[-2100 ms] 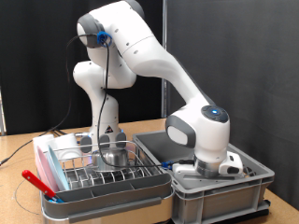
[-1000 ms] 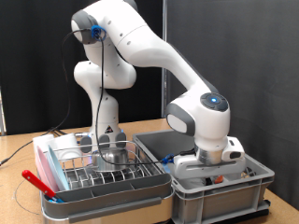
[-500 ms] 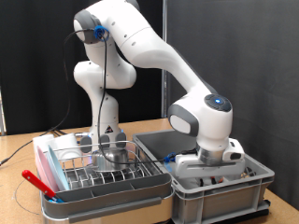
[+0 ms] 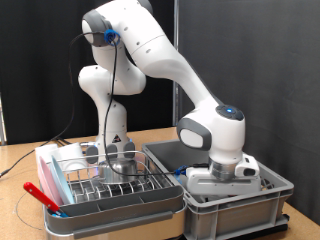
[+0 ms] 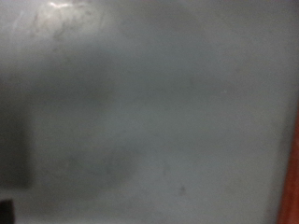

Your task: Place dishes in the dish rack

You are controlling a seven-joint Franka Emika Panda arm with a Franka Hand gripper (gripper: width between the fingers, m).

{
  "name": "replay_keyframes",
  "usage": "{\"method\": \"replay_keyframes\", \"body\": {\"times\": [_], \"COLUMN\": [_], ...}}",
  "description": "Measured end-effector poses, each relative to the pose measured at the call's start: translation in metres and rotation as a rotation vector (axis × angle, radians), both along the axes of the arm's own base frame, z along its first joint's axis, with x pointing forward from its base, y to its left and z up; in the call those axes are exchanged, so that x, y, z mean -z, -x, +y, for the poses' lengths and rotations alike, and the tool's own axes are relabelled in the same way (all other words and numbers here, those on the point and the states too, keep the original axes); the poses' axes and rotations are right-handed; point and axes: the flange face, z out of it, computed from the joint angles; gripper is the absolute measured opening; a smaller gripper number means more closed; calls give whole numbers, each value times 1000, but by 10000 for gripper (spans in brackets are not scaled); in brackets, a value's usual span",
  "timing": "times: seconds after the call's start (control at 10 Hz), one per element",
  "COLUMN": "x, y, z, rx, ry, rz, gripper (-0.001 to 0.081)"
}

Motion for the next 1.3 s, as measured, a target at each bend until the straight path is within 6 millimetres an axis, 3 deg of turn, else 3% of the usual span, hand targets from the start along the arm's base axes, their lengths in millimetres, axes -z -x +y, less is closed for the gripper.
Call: {"method": "replay_keyframes", "body": {"times": [0.1, 0.3, 1.3], "x": [2, 5, 16], "y": [1, 3, 5], "z": [-1, -2, -5], "rx": [7, 10, 28], "ry": [3, 1, 5], "rz": [3, 11, 32], "gripper": [788, 807, 810]}}
